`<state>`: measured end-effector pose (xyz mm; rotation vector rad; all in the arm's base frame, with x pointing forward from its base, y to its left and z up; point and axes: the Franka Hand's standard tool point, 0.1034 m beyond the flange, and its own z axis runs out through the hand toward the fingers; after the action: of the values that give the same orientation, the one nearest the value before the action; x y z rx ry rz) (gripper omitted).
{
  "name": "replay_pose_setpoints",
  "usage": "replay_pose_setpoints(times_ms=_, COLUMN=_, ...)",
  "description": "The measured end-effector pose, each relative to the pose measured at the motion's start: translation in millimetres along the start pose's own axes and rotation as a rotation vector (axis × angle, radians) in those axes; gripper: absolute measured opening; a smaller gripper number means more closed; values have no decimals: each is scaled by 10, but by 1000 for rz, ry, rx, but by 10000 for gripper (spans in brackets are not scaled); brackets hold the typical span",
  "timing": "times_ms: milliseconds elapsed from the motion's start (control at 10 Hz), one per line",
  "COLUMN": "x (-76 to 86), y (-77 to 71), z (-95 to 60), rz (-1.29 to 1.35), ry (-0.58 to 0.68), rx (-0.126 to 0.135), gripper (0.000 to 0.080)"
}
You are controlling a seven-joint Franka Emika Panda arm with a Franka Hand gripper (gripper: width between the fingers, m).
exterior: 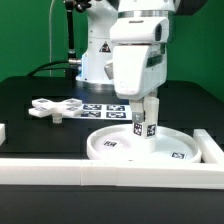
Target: Assemble round table
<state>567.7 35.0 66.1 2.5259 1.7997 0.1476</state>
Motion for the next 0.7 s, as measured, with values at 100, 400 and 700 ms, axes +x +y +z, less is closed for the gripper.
replay_pose_setpoints(times_ms=100, x=4, y=2, z=-2, rz=-50, ry=-7, rx=-5, gripper=649)
replay_pose_setpoints(times_ms=400, x=20, y=-1, z=-4, rz=-188, ry=-29, rx=-14, gripper=649)
replay_pose_setpoints(times_ms=700, x=2, y=5, z=-2, rz=-325, ry=-47, rx=-17, gripper=649)
